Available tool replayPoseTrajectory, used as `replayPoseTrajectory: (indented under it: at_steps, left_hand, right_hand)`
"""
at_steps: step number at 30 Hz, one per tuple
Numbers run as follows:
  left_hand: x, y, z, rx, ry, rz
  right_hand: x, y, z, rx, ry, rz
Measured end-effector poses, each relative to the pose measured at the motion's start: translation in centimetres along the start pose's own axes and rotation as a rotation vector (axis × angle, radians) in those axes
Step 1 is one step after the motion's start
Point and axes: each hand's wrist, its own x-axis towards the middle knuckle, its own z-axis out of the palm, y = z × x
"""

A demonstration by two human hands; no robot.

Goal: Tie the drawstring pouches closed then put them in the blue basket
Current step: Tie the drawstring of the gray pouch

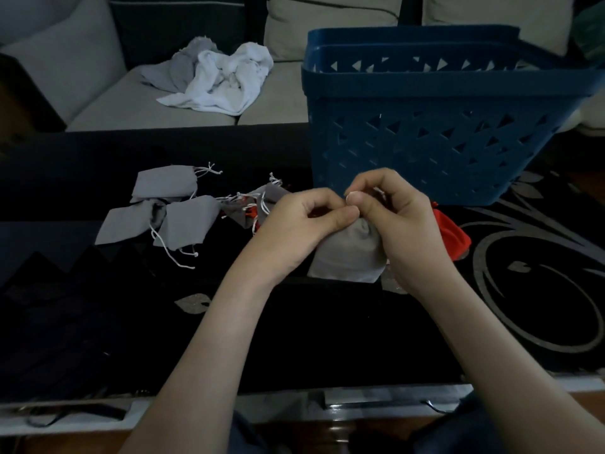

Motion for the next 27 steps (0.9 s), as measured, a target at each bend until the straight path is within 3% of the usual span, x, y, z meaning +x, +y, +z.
replayPoseTrajectory:
  at_steps: [4, 8, 15, 22, 27]
  left_hand:
    - [0.1, 0.2, 0.4, -0.107, 0.123, 0.020]
    - [0.4, 0.1, 0.5, -0.263, 0.213, -0.014]
    - [0.5, 0.2, 0.3, -0.401, 0.201, -0.052]
    - [0.4, 0.7, -0.1, -0.577, 0.092, -0.059]
    - [0.5, 0.0, -0.4, -0.307, 0.096, -0.116]
  right_hand:
    - [-0.1, -0.3, -0.1, 0.062, 0.016, 0.004]
    - [0.1, 0.2, -0.3, -0.152, -0.052, 0.052]
    - [0.3, 0.2, -0.6, -0.442, -0.172, 0.069]
    - [0.3, -0.1, -1.8, -0.265, -0.263, 0.152]
    - [0.5, 0.0, -2.7, -0.481, -0.322, 0.132]
